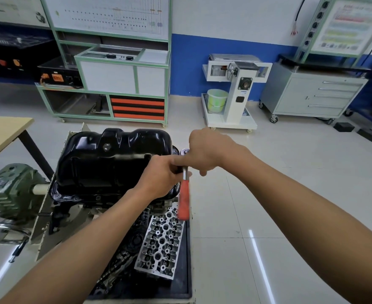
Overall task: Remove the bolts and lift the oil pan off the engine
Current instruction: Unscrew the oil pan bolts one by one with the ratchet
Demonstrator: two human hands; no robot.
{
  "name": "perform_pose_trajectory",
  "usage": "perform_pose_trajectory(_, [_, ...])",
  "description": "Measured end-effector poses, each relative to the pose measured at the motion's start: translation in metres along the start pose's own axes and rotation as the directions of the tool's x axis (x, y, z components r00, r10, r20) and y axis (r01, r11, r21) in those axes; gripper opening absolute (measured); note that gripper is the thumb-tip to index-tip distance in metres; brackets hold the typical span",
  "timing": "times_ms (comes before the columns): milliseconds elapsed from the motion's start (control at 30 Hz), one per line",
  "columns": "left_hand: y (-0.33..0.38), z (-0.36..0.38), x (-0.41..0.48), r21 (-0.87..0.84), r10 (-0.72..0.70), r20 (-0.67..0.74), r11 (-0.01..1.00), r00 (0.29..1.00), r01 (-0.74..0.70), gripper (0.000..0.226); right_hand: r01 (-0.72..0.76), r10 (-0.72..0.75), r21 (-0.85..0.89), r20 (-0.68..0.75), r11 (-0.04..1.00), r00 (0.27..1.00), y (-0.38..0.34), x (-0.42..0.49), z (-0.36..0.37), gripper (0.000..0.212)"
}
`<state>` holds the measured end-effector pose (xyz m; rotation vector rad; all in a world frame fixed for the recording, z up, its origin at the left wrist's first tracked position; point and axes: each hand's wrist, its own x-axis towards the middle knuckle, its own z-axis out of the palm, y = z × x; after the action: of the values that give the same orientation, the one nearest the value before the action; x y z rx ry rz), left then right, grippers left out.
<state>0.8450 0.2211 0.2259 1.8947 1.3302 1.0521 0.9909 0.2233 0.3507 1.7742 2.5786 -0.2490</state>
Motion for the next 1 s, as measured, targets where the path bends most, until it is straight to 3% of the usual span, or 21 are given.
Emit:
perform_pose_trajectory(133, [0.000, -0.004, 0.001, -0.030, -0.019, -0.025, 0.999, 1.000, 0.018, 0.016, -0.002, 0.006, 0.100, -0.038, 0.995, 0.999, -0.005, 0.000, 0.001, 0.045])
perform_pose_trajectory(233, [0.004, -0.015, 0.002, -0.029, -0.031, 0.178, 0.999, 0.984, 0.036, 0.026, 0.136, -0.133, -0.073, 0.044, 0.988, 0.990, -0.005, -0.006, -0.011, 0.007])
perform_pose_trajectory(300, [0.010, -0.021, 0.002, -0.094, -0.040, 0.316, 0.993, 0.948, 0.073, 0.035, 0.225, -0.210, -0.193, 0.096, 0.955, 0.973, -0.005, -0.008, -0.016, 0.032])
perform_pose_trajectory(367, [0.012, -0.025, 0.003, -0.135, -0.058, 0.346, 0.985, 0.936, 0.110, 0.031, 0.302, -0.291, -0.234, 0.079, 0.924, 0.953, -0.003, -0.009, -0.017, 0.048])
perform_pose_trajectory(433, [0.013, -0.027, 0.003, -0.119, -0.067, 0.304, 0.987, 0.950, 0.108, 0.028, 0.352, -0.349, -0.223, 0.053, 0.909, 0.936, -0.003, -0.009, -0.015, 0.049])
perform_pose_trajectory(500, [0.011, -0.026, 0.001, -0.077, -0.074, 0.230, 0.993, 0.970, 0.094, 0.024, 0.317, -0.315, -0.174, 0.041, 0.932, 0.948, -0.002, -0.009, -0.012, 0.048])
perform_pose_trajectory(600, [0.007, -0.019, 0.000, -0.032, -0.052, 0.104, 0.998, 0.993, 0.056, 0.020, 0.170, -0.183, -0.210, -0.041, 0.963, 0.982, -0.005, -0.012, -0.010, 0.015])
perform_pose_trajectory(633, [0.005, -0.017, 0.000, -0.023, -0.047, 0.070, 0.999, 0.996, 0.049, 0.019, 0.121, -0.138, -0.208, -0.065, 0.971, 0.988, -0.005, -0.012, -0.009, 0.013])
perform_pose_trajectory(833, [-0.002, -0.001, 0.000, 0.014, 0.028, -0.093, 1.000, 0.995, -0.027, 0.029, -0.084, 0.086, 0.092, -0.021, 0.992, 0.996, -0.005, -0.010, 0.001, 0.044])
perform_pose_trajectory(900, [-0.003, 0.001, 0.000, 0.007, 0.017, -0.136, 1.000, 0.991, -0.016, 0.032, -0.088, 0.091, 0.121, -0.017, 0.989, 0.996, -0.006, -0.008, 0.001, 0.038])
perform_pose_trajectory(1000, [-0.009, 0.003, -0.003, 0.042, -0.053, -0.094, 0.997, 0.994, 0.057, 0.030, -0.002, 0.002, -0.020, -0.020, 1.000, 1.000, -0.005, -0.008, -0.008, 0.013])
